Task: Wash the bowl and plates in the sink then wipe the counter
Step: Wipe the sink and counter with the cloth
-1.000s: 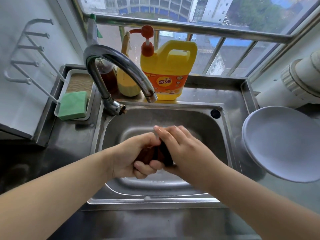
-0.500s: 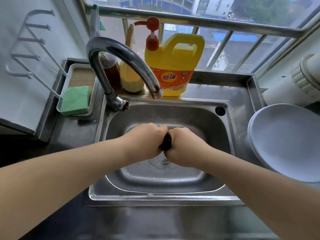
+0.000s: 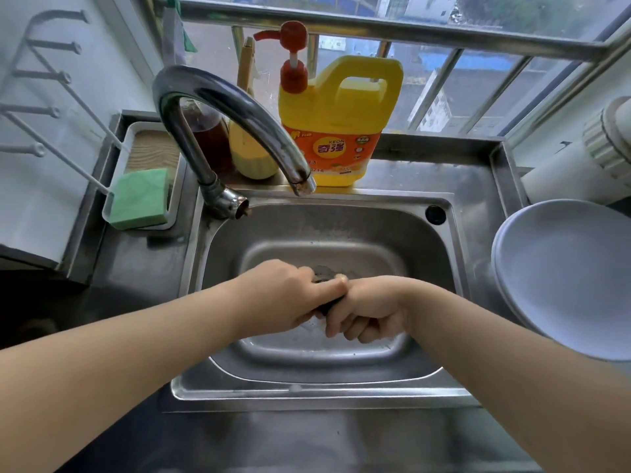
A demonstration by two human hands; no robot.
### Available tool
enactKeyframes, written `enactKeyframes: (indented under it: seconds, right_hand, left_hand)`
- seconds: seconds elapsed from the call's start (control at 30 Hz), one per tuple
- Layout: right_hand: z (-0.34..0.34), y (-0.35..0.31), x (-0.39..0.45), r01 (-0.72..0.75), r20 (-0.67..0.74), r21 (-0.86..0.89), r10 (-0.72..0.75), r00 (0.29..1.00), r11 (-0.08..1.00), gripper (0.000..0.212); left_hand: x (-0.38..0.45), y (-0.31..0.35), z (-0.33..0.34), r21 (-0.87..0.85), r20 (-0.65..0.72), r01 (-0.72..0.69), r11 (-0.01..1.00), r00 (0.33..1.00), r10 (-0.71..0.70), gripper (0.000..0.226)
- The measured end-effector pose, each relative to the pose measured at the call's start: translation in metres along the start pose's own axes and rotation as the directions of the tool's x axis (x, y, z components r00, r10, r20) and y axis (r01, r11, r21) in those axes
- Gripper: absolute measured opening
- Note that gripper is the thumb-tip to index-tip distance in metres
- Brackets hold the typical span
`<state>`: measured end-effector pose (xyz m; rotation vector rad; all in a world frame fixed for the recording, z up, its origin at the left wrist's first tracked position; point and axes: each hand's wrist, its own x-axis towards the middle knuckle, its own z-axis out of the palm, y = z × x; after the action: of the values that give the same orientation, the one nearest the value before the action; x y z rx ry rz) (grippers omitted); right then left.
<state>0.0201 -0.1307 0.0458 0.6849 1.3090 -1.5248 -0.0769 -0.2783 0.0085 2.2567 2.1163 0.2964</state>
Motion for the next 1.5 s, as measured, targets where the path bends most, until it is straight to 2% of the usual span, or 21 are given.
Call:
enactKeyframes:
  seconds: [0.07, 0.1, 0.13, 0.17, 0.2, 0.23, 0.3, 0.33, 0.37, 0.47, 0.53, 0.6, 0.67, 0.73, 0.77, 0.83, 0.93, 1.03, 1.2, 1.37, 1.5]
  right_hand:
    - [-0.002, -0.003, 0.000, 0.070, -0.071, 0.185, -0.058, 0.996, 0.980, 0.027]
    - [-0.001, -0.004, -0.002, 0.130, -0.143, 0.256, -0.096, 0.985, 0.958, 0.021]
    - [-0.001, -0.002, -0.006, 0.205, -0.259, 0.228, -0.144, 0.955, 0.952, 0.016]
    - [0.000, 0.003, -0.009, 0.259, -0.404, 0.085, -0.204, 0.892, 0.962, 0.028]
    - [0.001, 0.011, -0.013, 0.243, -0.524, -0.161, -0.292, 0.800, 0.957, 0.050]
    - [0.004, 0.019, -0.017, 0.183, -0.571, -0.434, -0.426, 0.702, 0.882, 0.068]
    - [0.017, 0.029, -0.022, 0.122, -0.424, -0.809, -0.714, 0.557, 0.575, 0.085]
    - [0.020, 0.033, -0.020, 0.083, -0.305, -0.916, -0.814, 0.495, 0.394, 0.086]
    - [0.021, 0.036, -0.015, 0.013, -0.223, -0.967, -0.872, 0.436, 0.253, 0.084]
    - [0.010, 0.021, -0.008, -0.064, -0.095, -0.995, -0.949, 0.300, 0.079, 0.064]
    - [0.004, 0.005, -0.010, -0.020, -0.068, -0.998, -0.956, 0.285, 0.065, 0.049]
    - [0.003, -0.008, -0.016, -0.062, -0.083, -0.996, -0.952, 0.296, 0.068, 0.037]
    - [0.008, -0.019, -0.023, -0.191, -0.144, -0.979, -0.913, 0.381, 0.075, 0.024]
    - [0.012, -0.024, -0.026, -0.273, -0.226, -0.958, -0.831, 0.509, 0.093, 0.011]
    - [0.011, -0.024, -0.025, -0.277, -0.271, -0.952, -0.782, 0.561, 0.132, 0.009]
    - [0.008, -0.024, -0.020, -0.260, -0.333, -0.941, -0.714, 0.616, 0.215, 0.007]
    - [-0.004, -0.022, -0.004, -0.202, -0.430, -0.890, -0.605, 0.670, 0.409, 0.004]
    - [-0.013, -0.018, 0.007, -0.049, -0.444, -0.797, -0.528, 0.724, 0.603, 0.010]
    - [-0.019, -0.013, 0.004, 0.133, -0.386, -0.638, -0.465, 0.796, 0.758, 0.015]
    - [-0.021, -0.006, 0.001, 0.203, -0.281, -0.378, -0.321, 0.904, 0.903, 0.015]
    - [-0.027, -0.008, -0.005, 0.154, -0.046, -0.198, -0.167, 0.985, 0.968, 0.032]
  left_hand:
    - [0.003, 0.003, -0.005, -0.163, -0.007, 0.182, 0.970, 0.983, -0.186, 0.035]
    - [0.005, 0.006, -0.009, -0.303, 0.026, 0.333, 0.893, 0.939, -0.342, 0.033]
    - [0.006, 0.009, -0.011, -0.474, 0.133, 0.487, 0.734, 0.863, -0.487, 0.032]
    - [0.009, 0.012, -0.011, -0.621, 0.256, 0.592, 0.514, 0.772, -0.582, 0.034]
    - [0.011, 0.013, -0.012, -0.712, 0.378, 0.648, 0.271, 0.678, -0.630, 0.038]
    - [0.013, 0.014, -0.014, -0.750, 0.505, 0.661, 0.027, 0.599, -0.622, 0.039]
    - [0.015, 0.017, -0.021, -0.702, 0.704, 0.624, -0.343, 0.534, -0.468, 0.032]
    - [0.017, 0.018, -0.025, -0.666, 0.746, 0.614, -0.424, 0.548, -0.379, 0.029]
    - [0.018, 0.018, -0.030, -0.650, 0.758, 0.622, -0.437, 0.576, -0.307, 0.028]
    - [0.027, 0.013, -0.045, -0.656, 0.755, 0.707, -0.265, 0.608, -0.248, 0.022]
    - [0.035, 0.011, -0.053, -0.645, 0.752, 0.757, -0.105, 0.604, -0.264, 0.015]
    - [0.043, 0.011, -0.057, -0.631, 0.731, 0.776, 0.018, 0.602, -0.321, 0.020]
    - [0.052, 0.013, -0.055, -0.577, 0.703, 0.801, 0.161, 0.587, -0.402, 0.031]
    - [0.058, 0.016, -0.050, -0.384, 0.669, 0.810, 0.442, 0.574, -0.471, 0.029]
    - [0.060, 0.018, -0.047, -0.268, 0.629, 0.767, 0.582, 0.597, -0.498, 0.028]
    - [0.059, 0.017, -0.035, -0.159, 0.546, 0.661, 0.733, 0.677, -0.492, 0.021]
    - [0.055, 0.010, -0.024, -0.126, 0.439, 0.604, 0.787, 0.745, -0.501, 0.006]
    - [0.052, 0.000, -0.014, 0.008, 0.350, 0.477, 0.879, 0.822, -0.450, 0.022]
    - [0.046, -0.012, -0.006, 0.037, 0.079, 0.154, 0.987, 0.985, -0.157, 0.030]
    - [0.046, -0.018, -0.010, 0.044, -0.014, -0.032, 0.999, 0.999, 0.033, 0.038]
    - [0.040, -0.017, -0.007, -0.012, -0.041, -0.063, 0.998, 0.997, 0.062, 0.050]
